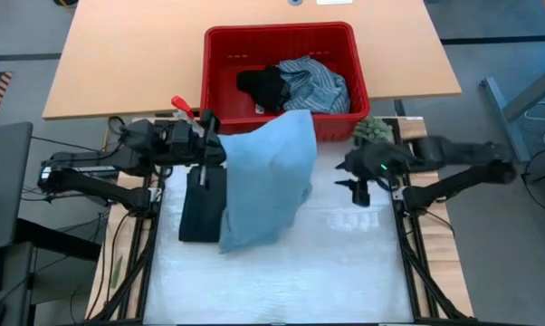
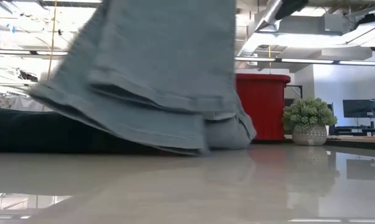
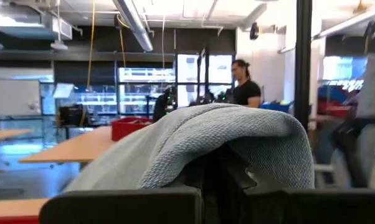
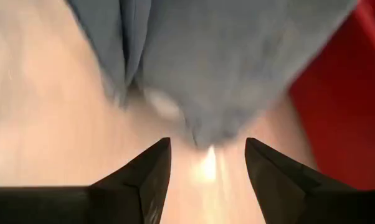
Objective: Fold Laundry from Bin
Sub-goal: Fold the light blue pants
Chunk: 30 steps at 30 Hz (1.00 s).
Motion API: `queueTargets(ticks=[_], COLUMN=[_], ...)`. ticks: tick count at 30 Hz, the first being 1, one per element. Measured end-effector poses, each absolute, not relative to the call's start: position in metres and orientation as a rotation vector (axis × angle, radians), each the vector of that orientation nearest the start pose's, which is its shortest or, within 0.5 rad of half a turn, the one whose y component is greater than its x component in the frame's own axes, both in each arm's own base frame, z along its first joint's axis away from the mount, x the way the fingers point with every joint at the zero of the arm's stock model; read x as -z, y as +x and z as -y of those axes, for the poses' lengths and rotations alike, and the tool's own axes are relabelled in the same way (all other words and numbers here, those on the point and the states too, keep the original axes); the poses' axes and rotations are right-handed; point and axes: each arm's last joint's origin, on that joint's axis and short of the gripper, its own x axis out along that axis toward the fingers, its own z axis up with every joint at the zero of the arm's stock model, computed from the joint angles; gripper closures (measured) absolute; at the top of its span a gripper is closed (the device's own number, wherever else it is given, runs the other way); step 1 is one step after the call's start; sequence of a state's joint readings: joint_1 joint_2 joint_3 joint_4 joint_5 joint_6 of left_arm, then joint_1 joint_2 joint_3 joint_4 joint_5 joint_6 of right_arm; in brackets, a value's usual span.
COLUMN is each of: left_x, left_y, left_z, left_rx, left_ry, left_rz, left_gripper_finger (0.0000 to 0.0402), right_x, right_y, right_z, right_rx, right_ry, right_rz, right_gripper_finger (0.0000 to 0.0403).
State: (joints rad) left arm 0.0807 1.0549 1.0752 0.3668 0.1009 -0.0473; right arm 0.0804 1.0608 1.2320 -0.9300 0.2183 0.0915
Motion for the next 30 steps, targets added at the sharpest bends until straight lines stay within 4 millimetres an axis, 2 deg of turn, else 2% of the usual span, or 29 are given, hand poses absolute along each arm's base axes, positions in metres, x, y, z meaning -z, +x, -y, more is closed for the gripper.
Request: queueTargets(ticks=[2, 7, 9, 12, 15, 21, 23, 27, 30], left_x=[-0.435, -0.438, -0.440, -0.442, -0.443, -0.442, -0.441, -0.439, -0.440], left_y=[0.219, 0.213, 0.209, 0.205, 0.203, 0.203, 0.202, 0.193, 0.190], left_z=[-0.015, -0.011, -0.010, -0.009, -0.006, 0.001, 0.003, 0.007, 0.010], left_rx=[0.041, 0.149, 0.180, 0.207, 0.234, 0.281, 0.292, 0.226, 0.188], left_ry=[-0.041, -0.117, -0.142, -0.171, -0.207, -0.274, -0.302, -0.332, -0.337], left_rz=[0.374, 0.377, 0.381, 0.381, 0.378, 0.357, 0.330, 0.287, 0.297], left_gripper_finger=[0.0401, 0.0401, 0.0401, 0.0401, 0.0401, 0.0401, 0.0401, 0.0401, 0.0401], right_x=[-0.339, -0.267, -0.249, -0.230, -0.221, -0.214, -0.220, -0.229, -0.249], right_y=[0.191, 0.208, 0.211, 0.218, 0.236, 0.294, 0.299, 0.294, 0.296], right_z=[-0.013, -0.016, -0.016, -0.016, -0.016, -0.015, -0.020, -0.034, -0.030], right_rx=[0.193, 0.178, 0.193, 0.216, 0.195, 0.222, 0.261, 0.266, 0.312], right_ry=[-0.062, -0.156, -0.197, -0.249, -0.276, -0.356, -0.398, -0.486, -0.464], right_rz=[-0.564, -0.093, 0.069, 0.210, 0.284, 0.354, 0.410, 0.432, 0.448], right_gripper_finger=[0.0180, 0.0186, 0.0188, 0.0192, 0.0197, 0.0208, 0.0211, 0.0211, 0.0211])
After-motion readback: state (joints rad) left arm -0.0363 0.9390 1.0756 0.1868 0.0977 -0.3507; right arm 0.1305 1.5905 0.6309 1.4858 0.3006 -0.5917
